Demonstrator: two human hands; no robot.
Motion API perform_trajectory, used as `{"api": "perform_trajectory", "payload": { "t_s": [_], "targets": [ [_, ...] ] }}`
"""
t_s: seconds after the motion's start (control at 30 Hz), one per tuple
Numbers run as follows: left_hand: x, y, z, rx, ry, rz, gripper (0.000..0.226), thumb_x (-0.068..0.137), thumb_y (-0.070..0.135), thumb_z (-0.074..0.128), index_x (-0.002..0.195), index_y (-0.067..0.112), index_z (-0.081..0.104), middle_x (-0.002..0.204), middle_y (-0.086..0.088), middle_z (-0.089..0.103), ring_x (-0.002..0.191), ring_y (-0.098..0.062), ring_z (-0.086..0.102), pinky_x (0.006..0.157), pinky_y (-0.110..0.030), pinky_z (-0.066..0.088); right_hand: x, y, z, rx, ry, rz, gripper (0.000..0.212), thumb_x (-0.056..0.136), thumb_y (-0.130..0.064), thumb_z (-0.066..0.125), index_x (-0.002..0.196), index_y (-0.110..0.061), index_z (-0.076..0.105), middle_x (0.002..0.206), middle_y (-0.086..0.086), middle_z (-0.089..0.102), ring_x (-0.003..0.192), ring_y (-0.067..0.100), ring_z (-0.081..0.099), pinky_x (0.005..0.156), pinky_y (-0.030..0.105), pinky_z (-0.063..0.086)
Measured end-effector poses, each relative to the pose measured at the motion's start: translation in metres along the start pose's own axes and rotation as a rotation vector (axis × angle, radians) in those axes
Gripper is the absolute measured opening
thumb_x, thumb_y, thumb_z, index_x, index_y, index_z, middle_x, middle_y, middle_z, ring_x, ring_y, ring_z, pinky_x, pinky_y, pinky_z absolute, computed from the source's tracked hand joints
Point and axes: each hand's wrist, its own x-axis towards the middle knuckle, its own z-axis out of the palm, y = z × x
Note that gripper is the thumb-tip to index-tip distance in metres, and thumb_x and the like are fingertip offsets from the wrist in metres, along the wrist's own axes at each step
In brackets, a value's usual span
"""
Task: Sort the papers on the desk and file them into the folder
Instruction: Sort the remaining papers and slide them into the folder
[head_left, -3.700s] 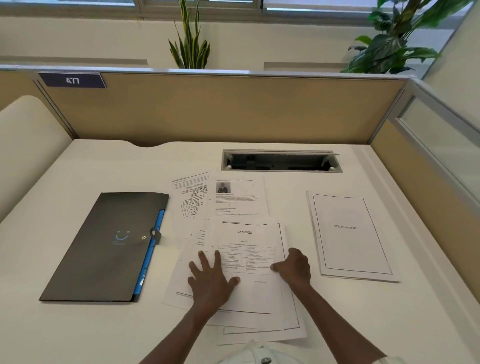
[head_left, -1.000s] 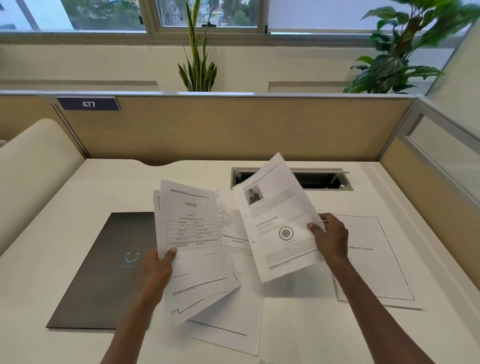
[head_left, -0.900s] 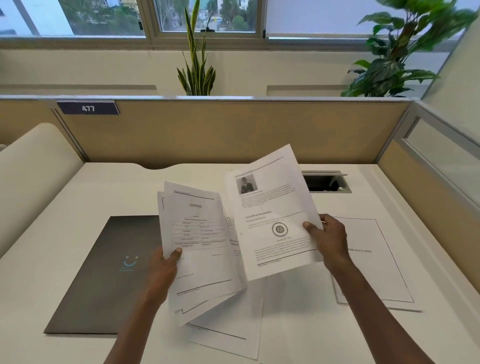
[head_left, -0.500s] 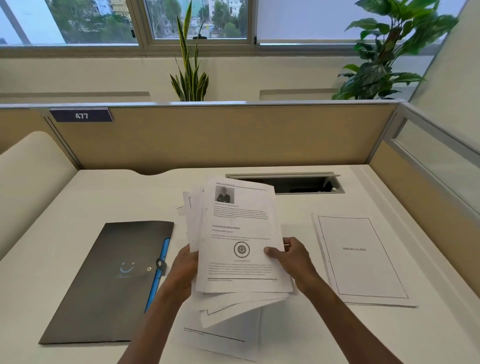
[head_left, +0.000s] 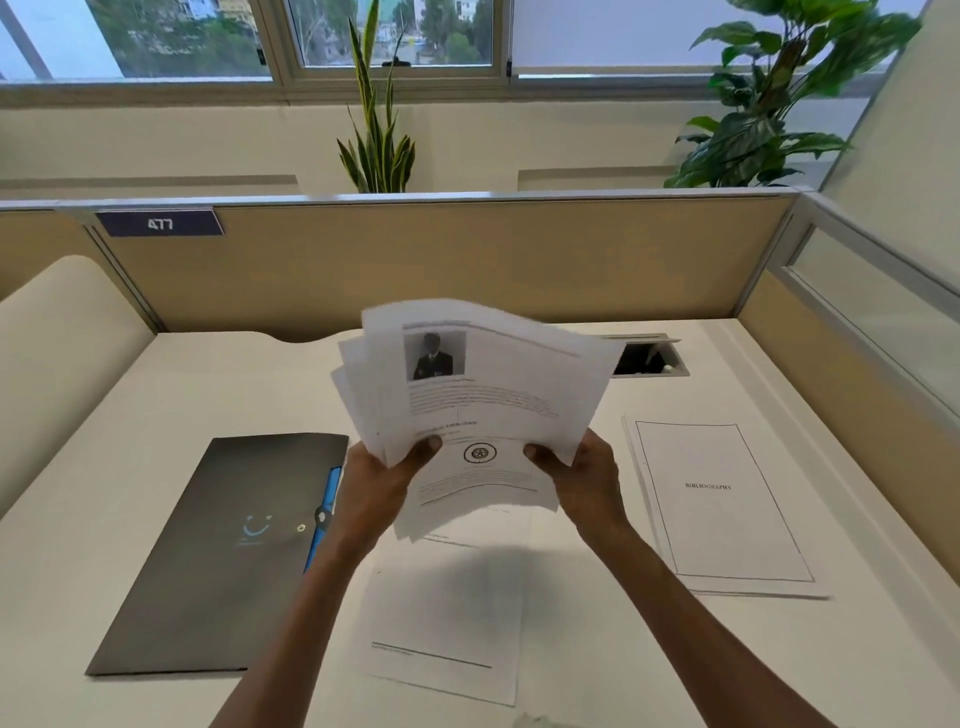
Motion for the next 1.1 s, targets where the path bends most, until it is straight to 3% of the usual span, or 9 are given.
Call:
{"api": "perform_trajectory", "payload": {
  "t_s": [0.23, 0.3, 0.4, 0.57, 0.67, 0.77, 0.87, 0.97, 1.1],
  "targets": [
    [-0.029, -0.051, 0.003, 0.094, -0.023, -0.181, 0.038, 0.077, 0.024, 0.080, 0.111, 0.031, 0.064, 0.104, 0.010, 0.072, 0.096, -0.019, 0.070, 0.080, -0.040, 0.060, -0.031, 0.054, 0.022, -0.073, -0.133, 0.173, 0.042, 0.074, -0.008, 0.079, 0.110, -0.021, 0.062, 0.101, -0.008, 0.070, 0.096, 0.014, 0.067, 0.068, 0.010, 0.051],
    [-0.031, -0.059, 0.007, 0.089, 0.001, -0.210, 0.033, 0.084, 0.020, 0.074, 0.115, 0.026, 0.062, 0.108, 0.002, 0.069, 0.100, -0.023, 0.066, 0.084, -0.046, 0.057, -0.033, 0.064, 0.025, -0.124, -0.139, 0.215, 0.051, 0.075, -0.005, 0.076, 0.121, -0.017, 0.056, 0.112, -0.003, 0.067, 0.103, 0.019, 0.064, 0.079, 0.021, 0.053],
    [-0.024, -0.059, 0.005, 0.135, 0.080, -0.170, 0.020, 0.091, 0.027, 0.065, 0.111, 0.022, 0.064, 0.103, -0.002, 0.072, 0.094, -0.027, 0.070, 0.069, -0.035, 0.062, -0.030, 0.072, 0.026, -0.297, -0.117, 0.271, 0.056, 0.075, -0.008, 0.074, 0.122, -0.015, 0.045, 0.120, 0.005, 0.062, 0.102, 0.019, 0.059, 0.081, 0.026, 0.049],
    [-0.004, -0.046, -0.016, 0.092, 0.330, -0.101, 0.024, 0.092, 0.027, 0.066, 0.107, 0.009, 0.067, 0.089, -0.003, 0.071, 0.081, -0.024, 0.071, 0.050, -0.016, 0.055, -0.053, 0.096, 0.037, -0.805, -0.239, 0.261, 0.088, 0.077, -0.050, 0.071, 0.141, -0.008, 0.030, 0.142, 0.013, 0.039, 0.132, 0.030, 0.035, 0.102, 0.036, 0.037],
    [0.005, -0.035, -0.035, 0.089, 0.397, -0.084, 0.030, 0.092, 0.030, 0.066, 0.111, 0.007, 0.068, 0.099, -0.011, 0.073, 0.088, -0.030, 0.071, 0.071, -0.039, 0.060, -0.070, 0.112, 0.049, -1.059, -0.391, 0.292, 0.110, 0.071, -0.071, 0.061, 0.148, -0.006, 0.017, 0.155, 0.023, 0.014, 0.141, 0.037, 0.017, 0.111, 0.047, 0.028],
    [0.006, -0.024, -0.054, 0.086, 0.452, -0.053, 0.028, 0.093, 0.031, 0.064, 0.111, 0.010, 0.067, 0.104, -0.010, 0.072, 0.091, -0.031, 0.069, 0.080, -0.045, 0.058, -0.071, 0.118, 0.047, -1.135, -0.431, 0.317, 0.107, 0.072, -0.064, 0.066, 0.150, -0.012, 0.016, 0.157, 0.026, 0.000, 0.144, 0.039, 0.009, 0.115, 0.049, 0.021],
    [0.004, -0.017, -0.075, 0.076, 0.488, -0.043, 0.029, 0.094, 0.032, 0.063, 0.112, 0.011, 0.066, 0.108, -0.009, 0.071, 0.090, -0.026, 0.068, 0.077, -0.040, 0.057, -0.052, 0.115, 0.034, -1.111, -0.368, 0.336, 0.089, 0.076, -0.043, 0.073, 0.147, -0.019, 0.024, 0.154, 0.022, 0.012, 0.138, 0.038, 0.020, 0.109, 0.045, 0.031],
    [0.000, -0.016, -0.094, 0.038, 0.540, -0.047, 0.019, 0.093, 0.035, 0.064, 0.106, 0.022, 0.064, 0.103, 0.000, 0.070, 0.081, -0.011, 0.067, 0.064, -0.027, 0.052, -0.032, 0.110, 0.025, -1.104, -0.275, 0.432, 0.089, 0.082, -0.021, 0.072, 0.150, -0.016, 0.014, 0.144, 0.018, 0.024, 0.129, 0.035, 0.031, 0.102, 0.045, 0.040],
    [0.002, -0.018, -0.115, -0.004, 0.655, -0.069, 0.025, 0.091, 0.039, 0.065, 0.110, 0.024, 0.063, 0.097, 0.008, 0.068, 0.076, 0.000, 0.064, 0.058, -0.020, 0.049, -0.015, 0.106, 0.025, -1.075, -0.211, 0.661, 0.086, 0.080, -0.021, 0.068, 0.146, -0.009, 0.013, 0.137, 0.016, 0.034, 0.127, 0.033, 0.035, 0.099, 0.045, 0.043]
  ]
}}
